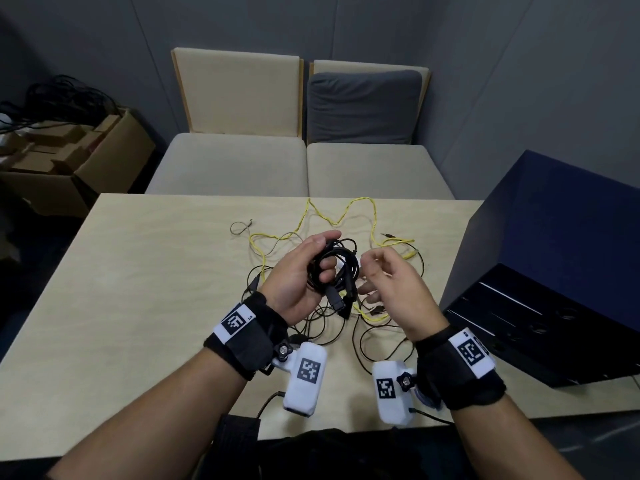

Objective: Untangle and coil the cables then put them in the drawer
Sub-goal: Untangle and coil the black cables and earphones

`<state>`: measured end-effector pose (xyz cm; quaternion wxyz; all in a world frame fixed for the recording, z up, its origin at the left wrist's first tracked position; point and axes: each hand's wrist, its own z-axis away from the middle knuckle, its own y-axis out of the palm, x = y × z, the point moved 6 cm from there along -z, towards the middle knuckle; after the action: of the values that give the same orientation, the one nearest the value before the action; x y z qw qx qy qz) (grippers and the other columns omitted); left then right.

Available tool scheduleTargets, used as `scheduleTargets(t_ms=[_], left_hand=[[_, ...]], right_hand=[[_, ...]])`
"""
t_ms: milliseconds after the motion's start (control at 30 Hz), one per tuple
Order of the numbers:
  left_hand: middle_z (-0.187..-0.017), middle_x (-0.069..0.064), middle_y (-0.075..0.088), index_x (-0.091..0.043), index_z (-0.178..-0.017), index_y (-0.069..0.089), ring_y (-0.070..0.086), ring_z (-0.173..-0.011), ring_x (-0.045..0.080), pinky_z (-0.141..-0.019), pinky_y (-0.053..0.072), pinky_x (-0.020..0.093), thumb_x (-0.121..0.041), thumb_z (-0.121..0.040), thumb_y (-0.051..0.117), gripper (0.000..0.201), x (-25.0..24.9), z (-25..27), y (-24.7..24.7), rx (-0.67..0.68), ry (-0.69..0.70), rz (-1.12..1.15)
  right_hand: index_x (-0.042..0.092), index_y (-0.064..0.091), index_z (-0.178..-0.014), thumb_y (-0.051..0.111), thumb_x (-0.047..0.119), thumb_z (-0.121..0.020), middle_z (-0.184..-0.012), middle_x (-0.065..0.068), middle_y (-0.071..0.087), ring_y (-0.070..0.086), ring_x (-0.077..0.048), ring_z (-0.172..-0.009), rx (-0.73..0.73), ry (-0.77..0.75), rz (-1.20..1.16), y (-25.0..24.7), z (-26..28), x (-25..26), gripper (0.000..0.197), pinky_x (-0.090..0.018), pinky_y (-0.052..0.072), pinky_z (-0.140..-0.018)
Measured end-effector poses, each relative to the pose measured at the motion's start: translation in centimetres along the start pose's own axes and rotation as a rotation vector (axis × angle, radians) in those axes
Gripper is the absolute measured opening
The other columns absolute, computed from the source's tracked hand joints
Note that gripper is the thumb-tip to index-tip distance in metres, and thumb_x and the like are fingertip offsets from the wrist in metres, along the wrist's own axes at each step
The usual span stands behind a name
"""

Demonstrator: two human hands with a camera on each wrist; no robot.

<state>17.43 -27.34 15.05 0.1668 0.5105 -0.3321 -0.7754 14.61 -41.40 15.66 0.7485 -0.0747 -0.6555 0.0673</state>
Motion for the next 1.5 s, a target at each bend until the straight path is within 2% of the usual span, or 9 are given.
scheduleTargets(t_ms=[133,267,400,533,700,833,1133,1267,1500], left_hand=[[-0.061,-0.001,0.043,-0.01,-0.11,0.058,0.039,-0.05,0.009,-0.054,0.036,0.017,-0.021,-0.1,0.038,0.025,0.5,0.1,0.4,0.067,-0.029,-0.019],[-0.065,0.001,0.05,-0.008,-0.11,0.058,0.05,-0.058,0.012,-0.061,0.044,0.023,-0.021,-0.1,0.038,0.026,0.8,0.1,-0.2,0.063,0.03,-0.167],[-0.077,0.004,0.061,-0.009,-0.105,0.063,0.058,-0.07,0.011,-0.06,0.048,0.025,-0.023,-0.101,0.041,0.026,1.0,0.3,-1.5,0.01,0.068,-0.467],[-0.082,0.004,0.065,-0.006,-0.105,0.064,0.06,-0.07,0.012,-0.064,0.049,0.029,-0.022,-0.098,0.049,0.023,1.6,0.2,-2.7,-0.075,0.086,-0.58],[-0.081,0.007,0.063,-0.023,-0.097,0.068,0.058,-0.068,0.019,-0.062,0.051,0.031,-0.017,-0.094,0.058,0.013,4.1,-0.2,-4.7,-0.139,0.109,-0.701],[-0.094,0.009,0.069,-0.018,-0.102,0.068,0.061,-0.072,0.018,-0.066,0.05,0.028,-0.01,-0.097,0.049,0.021,8.1,-1.0,-6.6,-0.135,-0.036,-0.749],[-0.065,0.007,0.06,-0.011,-0.081,0.057,0.055,-0.049,0.019,-0.063,0.052,0.038,-0.004,-0.09,0.058,0.012,18.4,-0.9,-8.3,-0.111,-0.351,-0.925],[-0.065,0.006,0.059,-0.015,-0.075,0.057,0.057,-0.062,0.025,-0.071,0.054,0.042,-0.003,-0.087,0.058,0.017,22.7,-1.2,-8.2,-0.042,-0.459,-1.084],[-0.099,0.004,0.066,-0.016,-0.108,0.069,0.06,-0.092,0.019,-0.077,0.042,0.018,-0.008,-0.092,0.045,0.03,23.8,-1.9,-6.8,0.08,-0.381,-1.466]], right_hand=[[0.013,0.057,-0.11,0.06,0.021,-0.093,-0.093,-0.019,0.063,0.054,-0.014,-0.054,0.14,0.029,-0.091,1.0,-0.1,0.1,0.019,-0.022,0.039,-0.044],[0.005,0.051,-0.095,0.057,0.003,-0.093,-0.081,-0.02,0.06,0.049,-0.014,-0.041,0.15,0.041,-0.192,1.1,0.1,0.2,0.007,-0.02,0.038,-0.038],[0.004,0.051,-0.093,0.056,0.001,-0.093,-0.074,-0.002,0.069,0.047,-0.015,-0.043,0.123,0.071,-0.223,0.9,0.2,-0.6,0.006,-0.022,0.038,-0.038],[0.006,0.054,-0.091,0.06,0.003,-0.091,-0.067,-0.009,0.058,0.049,-0.016,-0.045,0.082,0.131,-0.205,0.6,0.2,-2.6,0.006,-0.024,0.039,-0.038],[0.008,0.053,-0.09,0.061,0.001,-0.09,-0.064,-0.009,0.059,0.051,-0.016,-0.046,-0.001,0.221,-0.211,0.3,1.2,-6.6,0.011,-0.026,0.043,-0.041],[0.01,0.047,-0.085,0.061,0.002,-0.091,-0.063,-0.01,0.057,0.051,-0.016,-0.044,-0.094,0.347,-0.19,0.1,2.7,-11.0,0.017,-0.025,0.045,-0.041],[0.008,0.043,-0.081,0.059,0.003,-0.092,-0.059,-0.01,0.053,0.05,-0.016,-0.041,-0.292,0.633,-0.234,-1.6,9.1,-21.2,0.02,-0.026,0.045,-0.04],[0.011,0.043,-0.072,0.062,0.003,-0.09,-0.059,-0.009,0.051,0.051,-0.019,-0.042,-0.408,0.722,-0.209,-2.9,11.5,-24.6,0.027,-0.03,0.048,-0.045],[-0.012,0.06,-0.094,0.067,0.006,-0.086,-0.08,-0.022,0.065,0.063,-0.028,-0.057,-0.553,0.781,-0.22,-3.8,12.9,-26.5,0.02,-0.045,0.058,-0.062]])
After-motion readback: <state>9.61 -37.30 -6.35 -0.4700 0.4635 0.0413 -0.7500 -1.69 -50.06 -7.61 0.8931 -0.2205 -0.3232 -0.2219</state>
